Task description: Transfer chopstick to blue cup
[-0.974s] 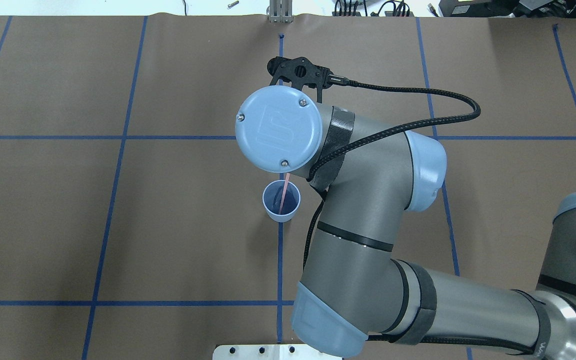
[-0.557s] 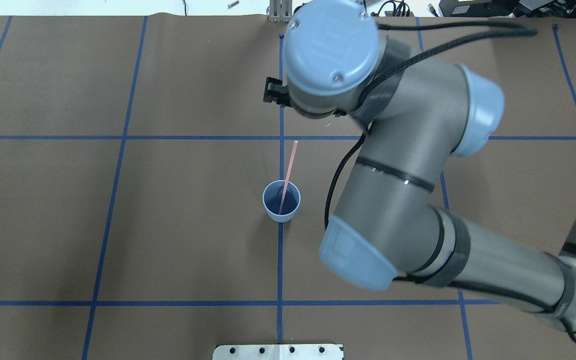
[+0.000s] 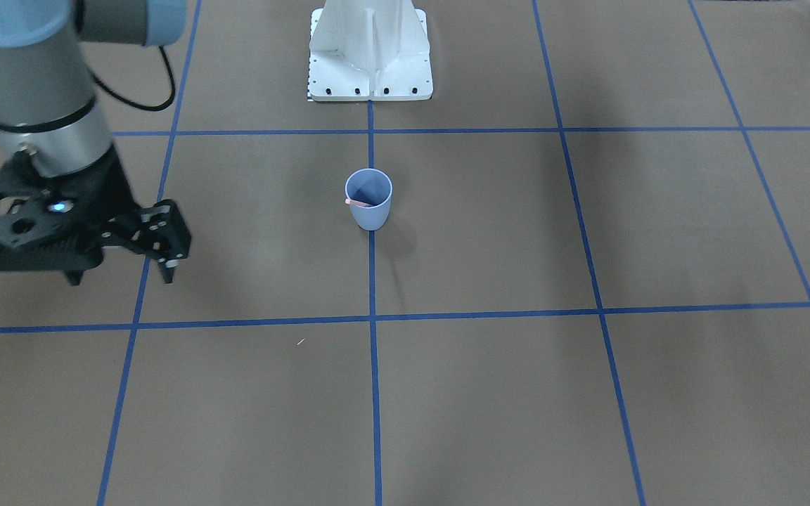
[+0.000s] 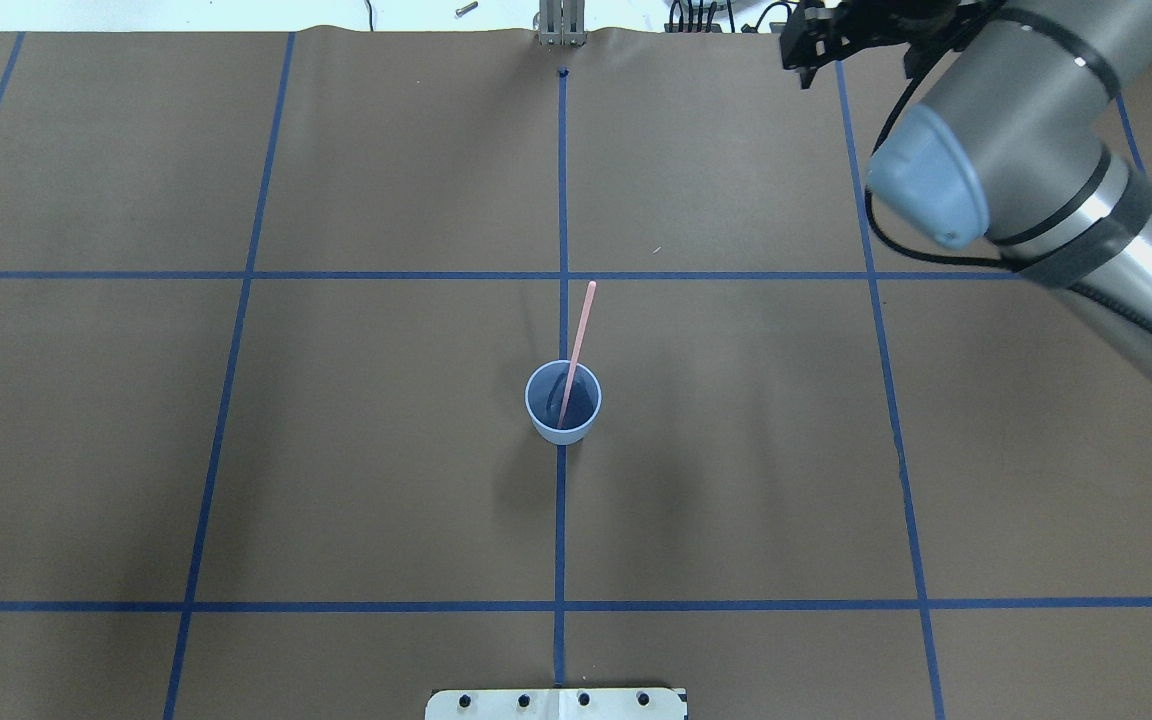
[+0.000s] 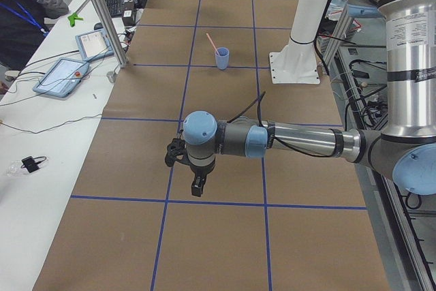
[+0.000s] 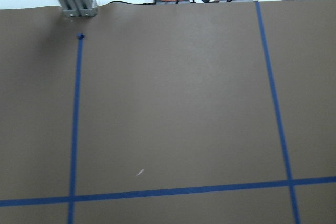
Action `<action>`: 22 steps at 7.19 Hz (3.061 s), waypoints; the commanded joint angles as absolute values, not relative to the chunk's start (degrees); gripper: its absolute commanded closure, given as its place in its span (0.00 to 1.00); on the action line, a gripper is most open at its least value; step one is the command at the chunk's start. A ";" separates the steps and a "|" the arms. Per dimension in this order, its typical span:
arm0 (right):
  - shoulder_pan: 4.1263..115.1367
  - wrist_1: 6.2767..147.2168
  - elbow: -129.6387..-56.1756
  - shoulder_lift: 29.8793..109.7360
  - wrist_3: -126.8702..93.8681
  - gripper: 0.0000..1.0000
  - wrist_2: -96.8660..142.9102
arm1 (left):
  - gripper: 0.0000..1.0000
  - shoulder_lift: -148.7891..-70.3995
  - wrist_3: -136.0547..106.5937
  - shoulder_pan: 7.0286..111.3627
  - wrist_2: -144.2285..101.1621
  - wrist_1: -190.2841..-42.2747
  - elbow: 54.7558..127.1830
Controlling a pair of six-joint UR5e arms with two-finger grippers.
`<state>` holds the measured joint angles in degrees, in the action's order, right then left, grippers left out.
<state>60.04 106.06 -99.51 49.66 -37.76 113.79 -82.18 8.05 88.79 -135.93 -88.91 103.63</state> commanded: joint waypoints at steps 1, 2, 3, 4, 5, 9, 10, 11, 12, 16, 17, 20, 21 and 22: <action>66.95 99.42 -93.36 56.67 -24.38 0.00 119.16 | 0.01 -81.92 8.17 88.77 -135.70 -88.77 103.88; 69.06 99.40 -93.25 59.30 -21.47 0.00 119.44 | 0.01 -80.70 8.17 88.94 -136.23 -89.03 103.97; 71.69 99.32 -93.25 62.98 -14.92 0.00 119.53 | 0.01 -80.34 7.48 89.03 -135.88 -88.95 103.54; 74.59 99.23 -93.25 67.02 -9.20 0.00 121.01 | 0.01 -80.07 7.64 90.60 -136.23 -89.38 103.88; 78.19 99.05 -93.60 72.11 -4.79 0.00 123.03 | 0.01 -79.55 7.73 91.83 -136.58 -89.65 103.10; 86.21 98.17 -102.81 93.55 0.97 0.00 123.22 | 0.01 -79.72 8.00 91.85 -136.06 -89.47 103.36; 86.66 98.17 -102.92 96.04 0.97 0.00 123.22 | 0.01 -79.72 8.09 91.85 -136.05 -89.47 103.53; 86.66 97.74 -102.66 96.93 0.88 0.00 123.22 | 0.01 -79.80 8.17 91.76 -135.97 -89.56 103.71; 86.66 96.69 -102.57 97.12 0.79 0.00 123.40 | 0.01 -79.80 8.17 91.84 -136.05 -89.65 104.23; 86.66 96.06 -101.61 97.56 0.79 0.00 129.73 | 0.01 -79.80 8.09 91.85 -135.97 -89.65 104.59; 86.66 96.06 -101.60 97.91 0.88 0.00 129.81 | 0.01 -79.72 8.09 91.85 -135.97 -89.56 104.42; 86.66 95.98 -101.95 98.35 0.97 0.00 130.17 | 0.01 -79.01 8.09 91.85 -135.88 -89.56 104.94; 86.66 95.98 -102.04 98.35 1.05 0.00 130.25 | 0.01 -79.01 8.09 91.85 -135.88 -89.56 105.03; 86.66 95.98 -102.04 98.35 1.05 0.00 130.25 | 0.01 -79.01 8.09 91.85 -135.88 -89.56 105.12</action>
